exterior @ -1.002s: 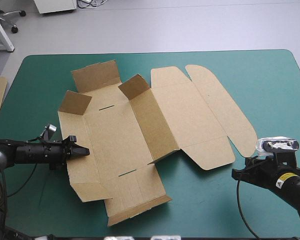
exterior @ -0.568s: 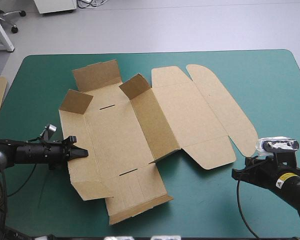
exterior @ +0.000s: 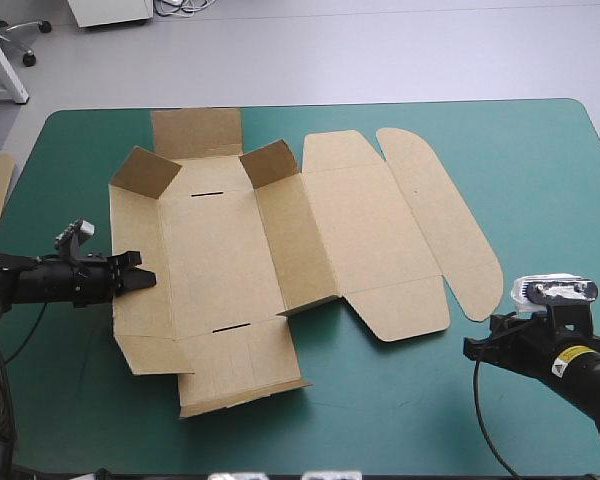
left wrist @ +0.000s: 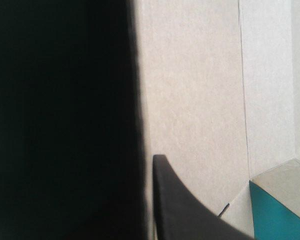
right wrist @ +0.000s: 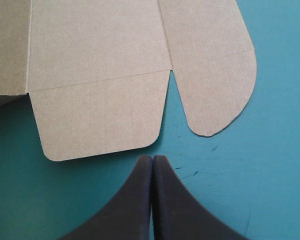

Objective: Fold the box

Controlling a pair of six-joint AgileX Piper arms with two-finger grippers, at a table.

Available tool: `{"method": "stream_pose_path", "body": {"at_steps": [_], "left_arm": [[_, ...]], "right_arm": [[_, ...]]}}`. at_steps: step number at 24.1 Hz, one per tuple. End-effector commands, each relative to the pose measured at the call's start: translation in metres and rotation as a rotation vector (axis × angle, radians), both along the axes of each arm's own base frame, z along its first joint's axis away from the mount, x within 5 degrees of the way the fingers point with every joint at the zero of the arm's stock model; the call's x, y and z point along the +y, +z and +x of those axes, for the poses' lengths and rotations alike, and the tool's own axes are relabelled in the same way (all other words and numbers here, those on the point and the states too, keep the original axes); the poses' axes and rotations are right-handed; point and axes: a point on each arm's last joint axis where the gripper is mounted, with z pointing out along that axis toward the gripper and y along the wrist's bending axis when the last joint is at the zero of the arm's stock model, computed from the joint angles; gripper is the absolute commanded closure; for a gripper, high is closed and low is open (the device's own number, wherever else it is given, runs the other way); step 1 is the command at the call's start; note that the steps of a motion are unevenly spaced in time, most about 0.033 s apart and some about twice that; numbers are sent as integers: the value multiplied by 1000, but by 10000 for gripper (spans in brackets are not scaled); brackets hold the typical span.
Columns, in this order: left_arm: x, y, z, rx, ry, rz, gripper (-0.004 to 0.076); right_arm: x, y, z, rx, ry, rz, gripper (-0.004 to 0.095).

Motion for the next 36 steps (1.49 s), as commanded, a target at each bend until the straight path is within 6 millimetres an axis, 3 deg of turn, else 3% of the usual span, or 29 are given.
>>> {"method": "stream_pose_path", "body": {"at_steps": [1, 5, 12, 16, 18, 23, 28, 32, 36], "left_arm": [[-5, 33, -3, -136, 0, 33, 738], [-25, 54, -5, -237, -97, 215, 738], [-74, 87, 11, -411, -301, 409, 738], [-75, 109, 20, -496, -330, 584, 738], [-70, 130, 25, -561, -330, 669, 738], [-67, 157, 32, -663, -342, 770, 738], [-87, 163, 34, -727, -422, 800, 738], [-117, 155, 33, -747, -564, 852, 738], [-160, 154, 21, -815, -712, 896, 738]], "right_arm": [[0, 14, 4, -82, -7, 20, 942], [1, 14, 4, -82, -5, 26, 942], [0, 13, 3, -72, -4, 23, 942], [1, 13, 3, -68, -3, 31, 942], [1, 13, 3, -66, -3, 38, 942], [3, 14, 2, -60, 6, 62, 942], [3, 14, 2, -60, 7, 63, 942], [3, 13, 2, -56, 8, 61, 942], [3, 12, 1, -44, 13, 53, 942]]}}
